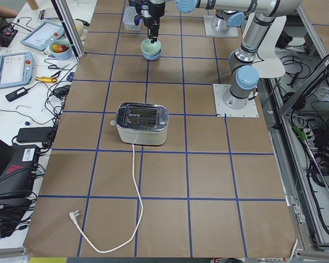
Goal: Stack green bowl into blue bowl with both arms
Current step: 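Lower the green bowl into the blue bowl and open the right gripper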
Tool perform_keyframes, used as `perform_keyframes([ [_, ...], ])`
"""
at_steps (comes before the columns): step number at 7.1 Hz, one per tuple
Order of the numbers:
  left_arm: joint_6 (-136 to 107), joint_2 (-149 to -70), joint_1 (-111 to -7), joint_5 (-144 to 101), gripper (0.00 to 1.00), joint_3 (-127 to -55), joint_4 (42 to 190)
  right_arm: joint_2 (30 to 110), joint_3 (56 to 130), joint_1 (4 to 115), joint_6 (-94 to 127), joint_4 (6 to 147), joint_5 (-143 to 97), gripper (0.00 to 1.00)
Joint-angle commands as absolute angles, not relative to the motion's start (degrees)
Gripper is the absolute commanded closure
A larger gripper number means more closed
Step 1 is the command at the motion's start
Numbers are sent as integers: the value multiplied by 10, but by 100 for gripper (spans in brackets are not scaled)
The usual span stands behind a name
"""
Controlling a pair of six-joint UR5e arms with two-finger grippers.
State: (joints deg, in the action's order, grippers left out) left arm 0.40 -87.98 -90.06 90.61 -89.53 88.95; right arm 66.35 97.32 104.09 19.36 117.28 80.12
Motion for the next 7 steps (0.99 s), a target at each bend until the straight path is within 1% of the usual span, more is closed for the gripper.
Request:
perform_keyframes([
  [1, 5, -879, -901, 906, 0, -895, 889, 668, 968, 1035, 180, 1173, 802, 0],
  [2, 5, -879, -901, 907, 0, -896, 889, 680, 948, 1026, 173, 1160, 803, 0],
  [3, 5, -879, -902, 907, 0, -896, 889, 704, 921, 1012, 171, 1104, 817, 0],
  [5, 4, -880, -903, 907, 0, -896, 889, 769, 848, 988, 120, 944, 861, 0],
  [6, 4, -880, -903, 906, 0, -896, 889, 791, 831, 973, 80, 922, 861, 0],
  [7, 4, -880, -903, 906, 0, -896, 889, 815, 833, 951, 16, 913, 862, 0],
])
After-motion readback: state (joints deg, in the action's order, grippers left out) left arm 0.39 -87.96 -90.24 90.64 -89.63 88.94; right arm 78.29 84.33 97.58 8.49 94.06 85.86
